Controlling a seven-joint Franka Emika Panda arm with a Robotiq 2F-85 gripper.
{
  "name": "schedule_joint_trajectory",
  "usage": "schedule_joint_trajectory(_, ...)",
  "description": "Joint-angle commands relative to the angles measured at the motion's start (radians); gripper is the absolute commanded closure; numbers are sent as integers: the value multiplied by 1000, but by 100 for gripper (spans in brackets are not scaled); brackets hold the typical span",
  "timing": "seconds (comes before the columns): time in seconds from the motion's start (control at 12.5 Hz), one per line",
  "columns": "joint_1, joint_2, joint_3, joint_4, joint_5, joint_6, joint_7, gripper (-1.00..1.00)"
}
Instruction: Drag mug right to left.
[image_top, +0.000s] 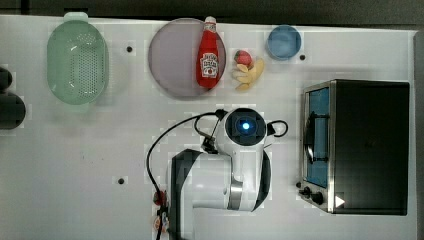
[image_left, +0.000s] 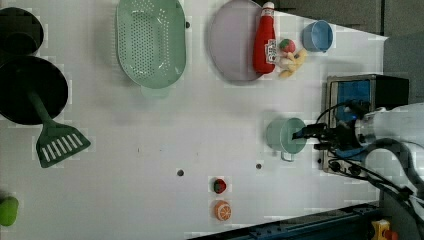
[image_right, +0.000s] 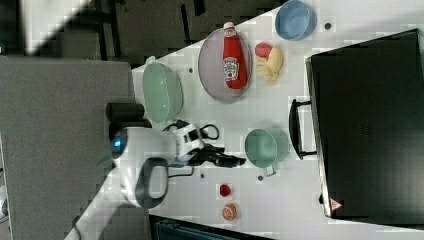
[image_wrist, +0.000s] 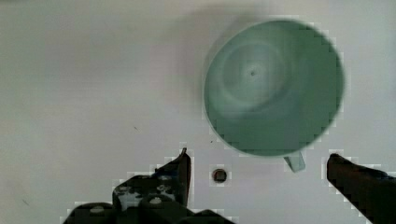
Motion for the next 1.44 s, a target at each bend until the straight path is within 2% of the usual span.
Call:
schedule_joint_trajectory(0.08,-4,20,9,0,-3,119,-294,-100)
schedule_joint_trajectory(0.56,-4,221,12,-2,-3,313,-316,-100)
schedule_joint_trajectory(0.64,-4,241,12,-3,-3,331,-316,-93)
schedule_joint_trajectory(1.12,7,257,22,-4,-3,345,-300,51)
schedule_joint_trajectory(1.2,14,257,28,-4,-3,345,-293,65)
schedule_joint_trajectory(1.44,38,256,47,1,-3,345,-173,65)
